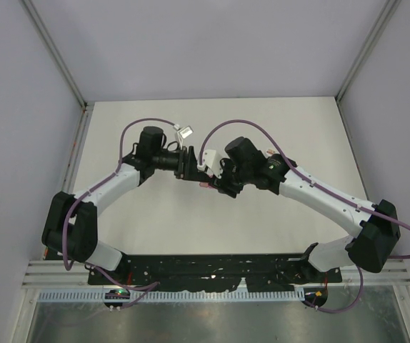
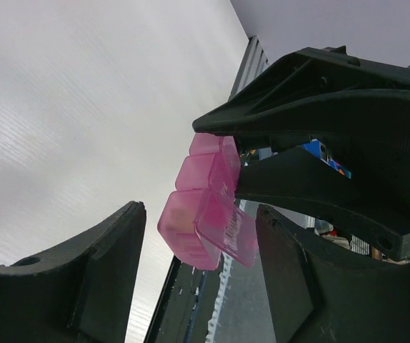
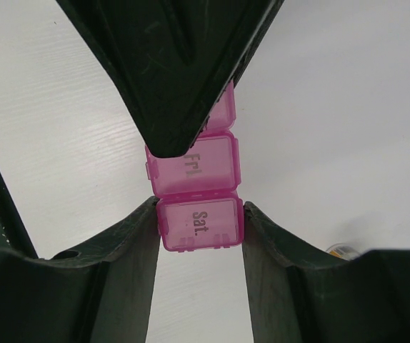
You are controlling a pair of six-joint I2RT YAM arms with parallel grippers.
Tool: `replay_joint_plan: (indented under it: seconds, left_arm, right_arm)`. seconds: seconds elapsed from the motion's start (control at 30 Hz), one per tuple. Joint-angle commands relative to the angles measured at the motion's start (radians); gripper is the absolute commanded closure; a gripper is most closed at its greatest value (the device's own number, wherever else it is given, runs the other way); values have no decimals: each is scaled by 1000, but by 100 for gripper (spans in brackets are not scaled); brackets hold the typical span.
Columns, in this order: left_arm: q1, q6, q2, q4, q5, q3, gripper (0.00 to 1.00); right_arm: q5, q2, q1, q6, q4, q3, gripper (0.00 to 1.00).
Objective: Sort the pills into containers
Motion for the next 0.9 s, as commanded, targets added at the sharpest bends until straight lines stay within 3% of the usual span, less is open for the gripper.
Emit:
replay_joint_plan:
  seconds: [0.0, 0.37, 0.87]
  left_arm:
    - [-9, 34, 10, 10, 33, 1, 34]
    - [-9, 48, 7, 7, 33, -1, 43]
    - [-9, 56, 1, 4, 32, -5, 44]
  right_arm:
    - [27, -8, 6, 13, 35, 46, 87]
    - [27, -2, 6, 16, 35, 51, 88]
    - [38, -5, 6, 15, 37, 46, 88]
